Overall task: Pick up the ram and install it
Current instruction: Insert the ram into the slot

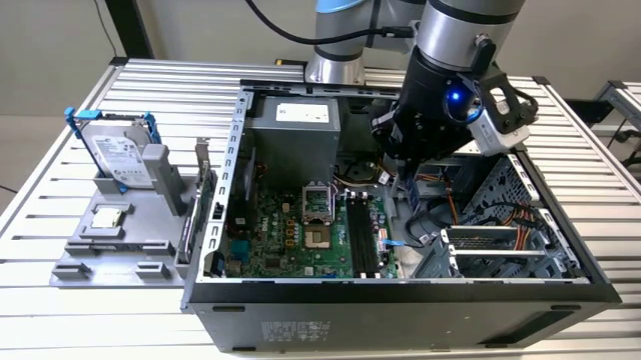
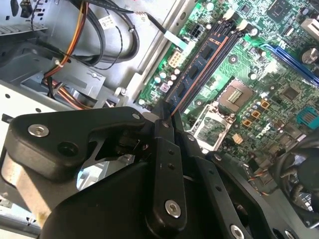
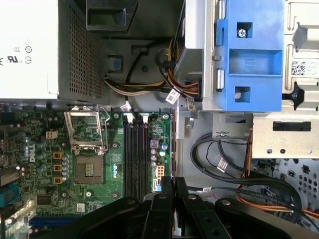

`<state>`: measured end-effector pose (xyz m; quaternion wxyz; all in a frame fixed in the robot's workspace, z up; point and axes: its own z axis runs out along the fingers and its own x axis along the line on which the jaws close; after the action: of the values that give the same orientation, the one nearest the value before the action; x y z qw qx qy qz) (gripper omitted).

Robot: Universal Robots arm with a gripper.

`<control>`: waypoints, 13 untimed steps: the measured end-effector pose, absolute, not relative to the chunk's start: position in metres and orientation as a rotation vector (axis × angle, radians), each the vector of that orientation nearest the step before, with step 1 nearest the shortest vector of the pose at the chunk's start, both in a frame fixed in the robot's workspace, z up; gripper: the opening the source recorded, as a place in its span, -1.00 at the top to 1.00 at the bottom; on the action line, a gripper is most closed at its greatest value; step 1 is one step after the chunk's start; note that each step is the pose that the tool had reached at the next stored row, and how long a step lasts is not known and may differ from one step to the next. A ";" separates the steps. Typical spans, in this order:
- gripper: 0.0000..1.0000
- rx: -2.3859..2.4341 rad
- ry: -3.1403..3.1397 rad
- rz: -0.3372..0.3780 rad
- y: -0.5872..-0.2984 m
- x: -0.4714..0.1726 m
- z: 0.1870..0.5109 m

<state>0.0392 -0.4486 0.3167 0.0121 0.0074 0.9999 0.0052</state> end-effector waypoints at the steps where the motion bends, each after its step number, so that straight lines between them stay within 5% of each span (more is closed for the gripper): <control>1: 1.00 0.023 3.117 0.016 -0.449 0.039 0.316; 13: 1.00 0.023 3.117 0.016 -0.449 0.039 0.312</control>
<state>0.0392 -0.4486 0.3115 0.0121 0.0074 0.9999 0.0051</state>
